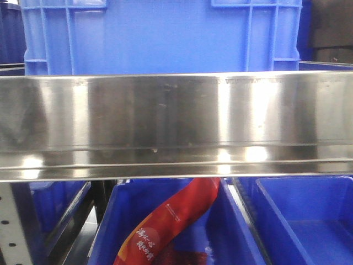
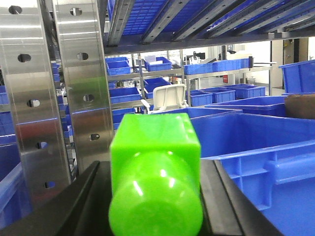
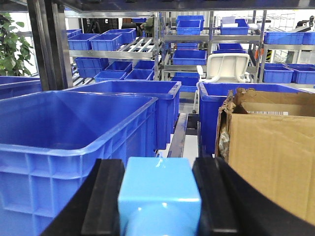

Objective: Grab block from conveyor and place in blue bin
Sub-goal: 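Extend both grippers with bricks over the blue bins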

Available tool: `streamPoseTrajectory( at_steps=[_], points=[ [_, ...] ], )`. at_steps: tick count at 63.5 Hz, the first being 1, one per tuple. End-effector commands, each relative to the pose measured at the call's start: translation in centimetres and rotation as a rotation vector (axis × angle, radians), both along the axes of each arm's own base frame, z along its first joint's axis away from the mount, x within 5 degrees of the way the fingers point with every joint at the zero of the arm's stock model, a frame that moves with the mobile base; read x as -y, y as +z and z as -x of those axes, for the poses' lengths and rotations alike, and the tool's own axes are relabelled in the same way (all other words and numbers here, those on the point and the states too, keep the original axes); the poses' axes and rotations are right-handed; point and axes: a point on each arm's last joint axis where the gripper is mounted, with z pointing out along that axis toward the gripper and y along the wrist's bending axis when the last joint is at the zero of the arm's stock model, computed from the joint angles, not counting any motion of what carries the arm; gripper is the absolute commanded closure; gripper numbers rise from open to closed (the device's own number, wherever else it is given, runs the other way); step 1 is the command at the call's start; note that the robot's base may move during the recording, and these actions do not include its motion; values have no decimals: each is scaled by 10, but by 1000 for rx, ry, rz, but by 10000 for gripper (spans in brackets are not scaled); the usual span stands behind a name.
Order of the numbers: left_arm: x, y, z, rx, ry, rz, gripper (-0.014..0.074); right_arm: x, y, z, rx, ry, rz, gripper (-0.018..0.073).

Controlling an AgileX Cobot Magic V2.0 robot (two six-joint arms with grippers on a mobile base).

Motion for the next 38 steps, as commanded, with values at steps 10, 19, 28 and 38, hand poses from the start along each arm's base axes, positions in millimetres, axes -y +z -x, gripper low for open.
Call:
streamPoseTrajectory(
  at_steps=[10, 19, 28, 38],
  points=[
    [0, 2, 2, 17, -2, 12, 707, 0, 3, 1, 30, 0, 1, 721],
    [0, 2, 2, 17, -2, 12, 707, 0, 3, 1, 30, 0, 1, 721],
    [0, 2, 2, 17, -2, 12, 707, 0, 3, 1, 30, 0, 1, 721],
    [0, 2, 2, 17, -2, 12, 707, 0, 3, 1, 30, 0, 1, 721]
  ],
)
